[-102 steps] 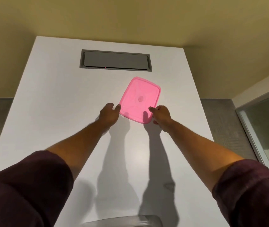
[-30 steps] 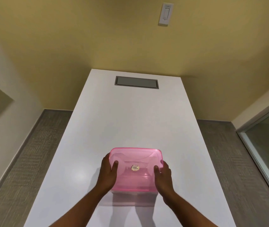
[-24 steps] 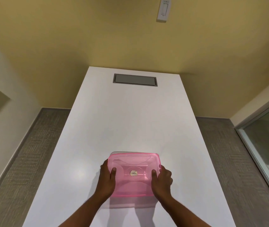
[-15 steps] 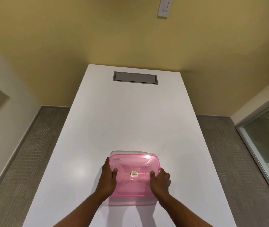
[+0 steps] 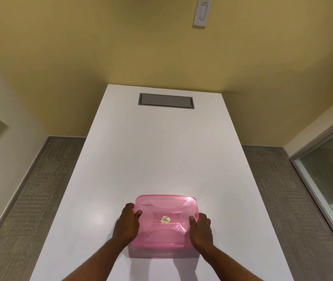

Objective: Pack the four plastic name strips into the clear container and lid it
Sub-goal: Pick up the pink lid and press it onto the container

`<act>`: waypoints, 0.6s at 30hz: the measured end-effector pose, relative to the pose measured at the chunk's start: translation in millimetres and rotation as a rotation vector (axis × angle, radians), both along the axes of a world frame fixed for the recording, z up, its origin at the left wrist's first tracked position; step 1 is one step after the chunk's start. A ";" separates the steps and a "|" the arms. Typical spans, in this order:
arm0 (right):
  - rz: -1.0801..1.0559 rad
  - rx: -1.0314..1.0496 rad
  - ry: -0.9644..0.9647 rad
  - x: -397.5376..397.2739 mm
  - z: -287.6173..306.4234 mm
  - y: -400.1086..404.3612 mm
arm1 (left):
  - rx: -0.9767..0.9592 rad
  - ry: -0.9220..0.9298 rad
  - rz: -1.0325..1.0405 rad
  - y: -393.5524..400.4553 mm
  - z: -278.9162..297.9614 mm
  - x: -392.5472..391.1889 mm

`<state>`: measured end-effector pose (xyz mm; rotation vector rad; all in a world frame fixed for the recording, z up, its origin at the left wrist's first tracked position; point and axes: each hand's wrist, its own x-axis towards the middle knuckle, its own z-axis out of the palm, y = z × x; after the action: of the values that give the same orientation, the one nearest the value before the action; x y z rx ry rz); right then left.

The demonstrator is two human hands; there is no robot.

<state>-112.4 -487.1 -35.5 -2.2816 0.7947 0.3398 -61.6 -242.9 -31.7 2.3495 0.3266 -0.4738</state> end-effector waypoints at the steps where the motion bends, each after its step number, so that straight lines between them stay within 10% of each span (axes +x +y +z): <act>1: 0.033 -0.024 -0.002 0.1 0.5 -1.3 | 0.001 -0.003 0.016 -0.1 -0.5 1.0; 18: -0.122 0.045 0.013 38.0 9.4 -20.5 | -0.143 0.020 0.274 -14.6 -3.7 26.6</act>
<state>-74.4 -507.7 -26.1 -2.1799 0.9197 0.3133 -35.0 -257.5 -35.4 2.1222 0.5947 -0.3748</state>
